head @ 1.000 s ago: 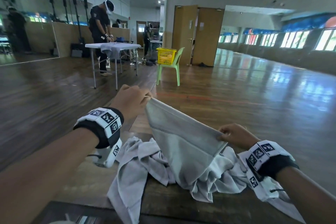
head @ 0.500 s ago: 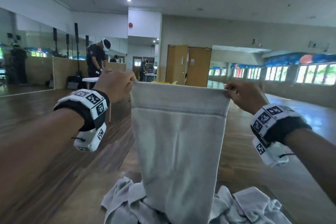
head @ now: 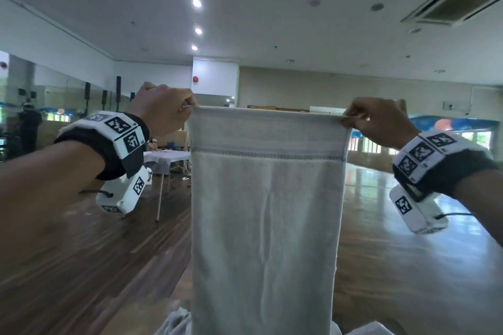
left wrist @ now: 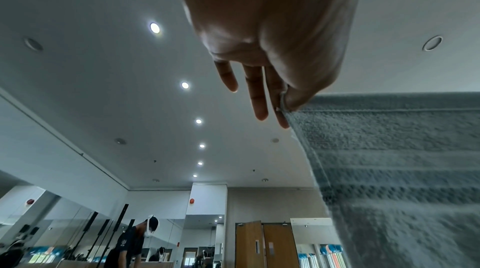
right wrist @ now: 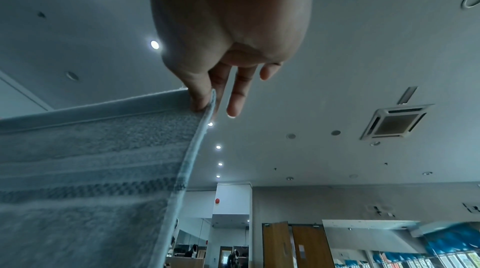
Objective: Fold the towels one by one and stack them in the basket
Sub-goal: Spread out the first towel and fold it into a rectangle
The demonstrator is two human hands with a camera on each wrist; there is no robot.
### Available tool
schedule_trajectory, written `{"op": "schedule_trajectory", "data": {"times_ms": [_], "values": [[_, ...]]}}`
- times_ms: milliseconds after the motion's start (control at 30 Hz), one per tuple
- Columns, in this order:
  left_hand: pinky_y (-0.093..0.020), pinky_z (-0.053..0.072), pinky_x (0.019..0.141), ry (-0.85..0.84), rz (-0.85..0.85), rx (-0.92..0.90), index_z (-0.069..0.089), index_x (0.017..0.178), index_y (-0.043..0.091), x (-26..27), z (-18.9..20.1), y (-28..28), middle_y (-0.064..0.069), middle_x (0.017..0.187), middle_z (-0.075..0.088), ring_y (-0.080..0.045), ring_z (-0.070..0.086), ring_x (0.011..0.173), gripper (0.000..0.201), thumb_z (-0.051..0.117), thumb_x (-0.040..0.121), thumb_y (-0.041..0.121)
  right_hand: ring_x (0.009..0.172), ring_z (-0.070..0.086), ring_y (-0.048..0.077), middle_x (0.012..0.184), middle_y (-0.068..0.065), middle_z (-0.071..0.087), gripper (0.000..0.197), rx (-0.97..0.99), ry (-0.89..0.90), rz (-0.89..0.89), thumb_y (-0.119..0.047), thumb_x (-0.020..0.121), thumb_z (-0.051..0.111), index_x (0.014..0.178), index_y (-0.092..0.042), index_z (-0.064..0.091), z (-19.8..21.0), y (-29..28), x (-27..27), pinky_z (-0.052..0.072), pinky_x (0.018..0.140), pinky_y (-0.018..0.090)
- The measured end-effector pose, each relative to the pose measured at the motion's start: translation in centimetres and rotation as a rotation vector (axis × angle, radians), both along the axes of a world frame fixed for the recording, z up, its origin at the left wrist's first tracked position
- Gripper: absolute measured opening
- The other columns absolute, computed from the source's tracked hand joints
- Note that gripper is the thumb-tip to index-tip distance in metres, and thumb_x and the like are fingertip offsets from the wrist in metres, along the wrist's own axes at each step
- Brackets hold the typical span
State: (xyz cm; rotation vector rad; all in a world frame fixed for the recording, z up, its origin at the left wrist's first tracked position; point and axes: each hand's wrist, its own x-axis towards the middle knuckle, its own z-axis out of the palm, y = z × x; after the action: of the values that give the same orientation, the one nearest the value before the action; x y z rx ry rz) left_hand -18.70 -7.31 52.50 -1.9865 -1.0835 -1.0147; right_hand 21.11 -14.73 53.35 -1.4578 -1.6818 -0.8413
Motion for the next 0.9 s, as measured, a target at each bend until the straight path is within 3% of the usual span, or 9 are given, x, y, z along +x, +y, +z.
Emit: {"op": "schedule_trajectory", "data": {"times_ms": [167, 333, 400, 467, 500, 633, 733, 833, 900], "values": [[-0.038, 0.04, 0.084, 0.006, 0.018, 0.025, 0.063, 0.1, 0.017, -0.5, 1.7, -2.4, 0.004, 0.077, 0.064, -0.017, 0.055, 0.067, 0.018, 0.046, 0.094, 0.022, 0.09, 0.058, 0.017, 0.088, -0.009, 0.065, 0.008, -0.005, -0.016, 0.028, -0.034, 0.085, 0.063, 0.079, -0.033, 0.057, 1.6, -2.2, -0.6, 0.023, 0.092, 0.039], [-0.036, 0.039, 0.086, -0.006, 0.047, -0.023, 0.063, 0.099, 0.018, -1.1, 0.5, -0.5, 0.007, 0.071, 0.061, -0.016, 0.057, 0.066, 0.019, 0.046, 0.095, 0.024, 0.083, 0.054, 0.013, 0.085, -0.013, 0.061, 0.006, -0.019, -0.044, 0.027, -0.035, 0.085, 0.064, 0.083, -0.031, 0.06, 0.9, -0.3, -1.0, 0.02, 0.084, 0.036], [-0.03, 0.041, 0.075, 0.003, 0.051, -0.056, 0.064, 0.098, 0.018, -1.3, -0.8, 1.2, 0.005, 0.07, 0.063, -0.014, 0.058, 0.062, 0.018, 0.047, 0.094, 0.023, 0.082, 0.053, 0.011, 0.084, -0.014, 0.06, 0.006, -0.049, -0.064, 0.022, -0.036, 0.085, 0.064, 0.084, -0.031, 0.061, -0.4, 1.5, -1.2, 0.019, 0.082, 0.035], [-0.022, 0.035, 0.057, 0.019, 0.051, -0.103, 0.064, 0.094, 0.016, -1.3, -2.6, 3.2, 0.007, 0.066, 0.059, -0.008, 0.053, 0.054, 0.016, 0.048, 0.093, 0.021, 0.083, 0.053, 0.011, 0.084, -0.015, 0.059, 0.007, -0.099, -0.068, 0.025, -0.035, 0.086, 0.063, 0.081, -0.032, 0.059, -2.2, 3.7, -1.1, 0.018, 0.081, 0.034], [-0.021, 0.032, 0.054, 0.031, 0.049, -0.125, 0.064, 0.093, 0.016, -1.1, -3.7, 4.3, 0.008, 0.065, 0.058, -0.005, 0.051, 0.053, 0.016, 0.049, 0.093, 0.019, 0.083, 0.054, 0.012, 0.084, -0.015, 0.059, 0.01, -0.126, -0.058, 0.025, -0.034, 0.086, 0.064, 0.079, -0.034, 0.057, -3.4, 4.9, -1.0, 0.018, 0.081, 0.034], [-0.03, 0.035, 0.07, 0.053, 0.062, -0.204, 0.063, 0.089, 0.019, -0.8, -8.6, 8.7, 0.006, 0.069, 0.061, -0.005, 0.048, 0.055, 0.014, 0.049, 0.091, 0.019, 0.084, 0.056, 0.015, 0.08, -0.017, 0.056, 0.025, -0.267, -0.045, 0.042, -0.031, 0.084, 0.066, 0.068, -0.039, 0.048, -8.2, 9.9, -0.6, 0.028, 0.095, 0.044], [-0.035, 0.041, 0.076, 0.058, 0.063, -0.208, 0.061, 0.087, 0.021, -0.3, -11.3, 11.4, 0.009, 0.063, 0.055, -0.006, 0.046, 0.052, 0.019, 0.043, 0.09, 0.019, 0.089, 0.061, 0.019, 0.08, -0.015, 0.058, 0.018, -0.271, -0.034, 0.034, -0.031, 0.083, 0.066, 0.074, -0.037, 0.052, -10.8, 12.9, -0.2, 0.028, 0.095, 0.046], [-0.034, 0.038, 0.073, 0.038, 0.045, -0.166, 0.063, 0.09, 0.019, 0.2, -12.9, 13.6, 0.003, 0.066, 0.06, -0.015, 0.05, 0.054, 0.023, 0.04, 0.09, 0.021, 0.094, 0.059, 0.02, 0.089, -0.011, 0.066, 0.004, -0.21, -0.011, -0.003, -0.032, 0.085, 0.065, 0.082, -0.031, 0.062, -12.2, 15.3, -0.1, 0.024, 0.092, 0.041], [-0.034, 0.038, 0.073, 0.019, 0.024, -0.135, 0.064, 0.091, 0.016, 0.5, -14.2, 14.7, 0.0, 0.069, 0.062, -0.017, 0.049, 0.057, 0.023, 0.041, 0.09, 0.019, 0.096, 0.059, 0.02, 0.093, -0.01, 0.068, 0.005, -0.182, -0.004, -0.025, -0.033, 0.086, 0.064, 0.086, -0.028, 0.065, -13.2, 16.6, -0.2, 0.024, 0.091, 0.041]]}}
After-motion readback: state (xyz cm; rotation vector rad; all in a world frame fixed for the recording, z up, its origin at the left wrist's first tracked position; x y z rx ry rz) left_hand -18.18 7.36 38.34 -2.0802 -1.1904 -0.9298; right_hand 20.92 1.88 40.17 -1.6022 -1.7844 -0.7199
